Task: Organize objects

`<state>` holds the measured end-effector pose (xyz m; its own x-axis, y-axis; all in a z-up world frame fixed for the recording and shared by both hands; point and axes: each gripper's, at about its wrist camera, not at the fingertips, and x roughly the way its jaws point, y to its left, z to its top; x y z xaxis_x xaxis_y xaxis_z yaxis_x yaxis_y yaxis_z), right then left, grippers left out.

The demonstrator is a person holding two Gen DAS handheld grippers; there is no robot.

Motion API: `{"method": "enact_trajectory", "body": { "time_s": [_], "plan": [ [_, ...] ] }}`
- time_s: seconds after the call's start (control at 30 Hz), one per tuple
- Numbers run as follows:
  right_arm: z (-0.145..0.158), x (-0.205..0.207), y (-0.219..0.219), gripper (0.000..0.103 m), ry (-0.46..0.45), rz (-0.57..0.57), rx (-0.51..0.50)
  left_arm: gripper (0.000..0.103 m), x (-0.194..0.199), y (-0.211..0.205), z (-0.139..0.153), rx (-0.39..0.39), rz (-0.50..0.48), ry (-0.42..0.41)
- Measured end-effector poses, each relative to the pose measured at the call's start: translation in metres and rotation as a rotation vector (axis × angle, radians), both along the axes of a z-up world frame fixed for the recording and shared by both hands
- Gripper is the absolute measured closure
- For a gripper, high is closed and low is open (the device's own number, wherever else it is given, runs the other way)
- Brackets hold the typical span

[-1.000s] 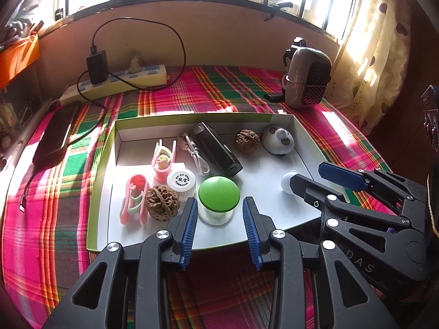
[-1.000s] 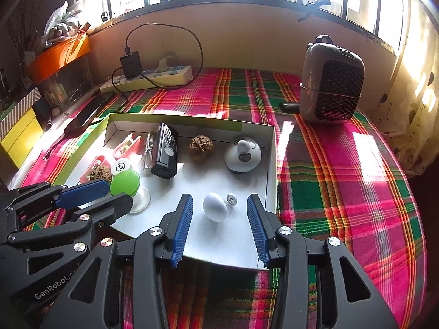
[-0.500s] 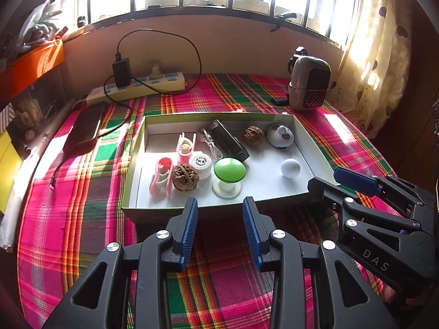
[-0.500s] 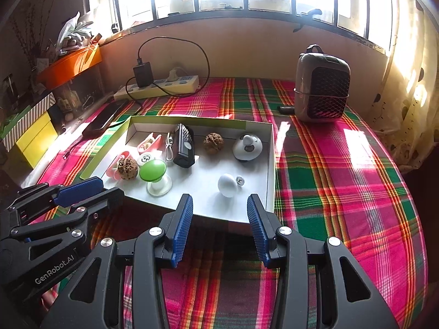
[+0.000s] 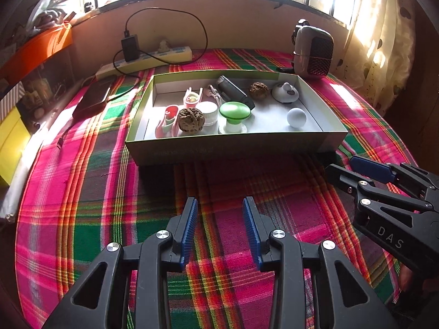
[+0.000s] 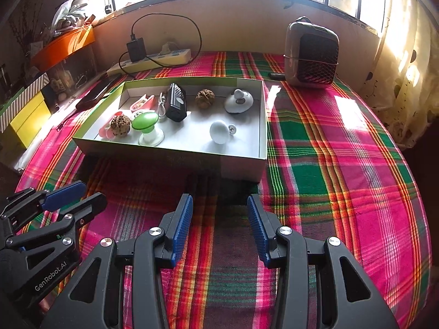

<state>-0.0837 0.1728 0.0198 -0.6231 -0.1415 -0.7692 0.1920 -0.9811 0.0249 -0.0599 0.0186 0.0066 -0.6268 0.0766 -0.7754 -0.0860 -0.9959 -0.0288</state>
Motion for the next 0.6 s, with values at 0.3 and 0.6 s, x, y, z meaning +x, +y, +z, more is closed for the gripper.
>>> {"method": "enact_trajectory", "body": {
  "time_s": [0.3,0.6],
  "plan": [
    [-0.011,0.003,0.01,0.06,-0.049,-0.031,0.014,0.071,0.0,0.001,-0.007,-0.024,0.033,-0.017],
    [-0.014,0.005,0.014,0.046,-0.043,-0.055,0.032,0.07,0.003,0.007,-0.008,-0.048,0.068,0.013]
  ]
}}
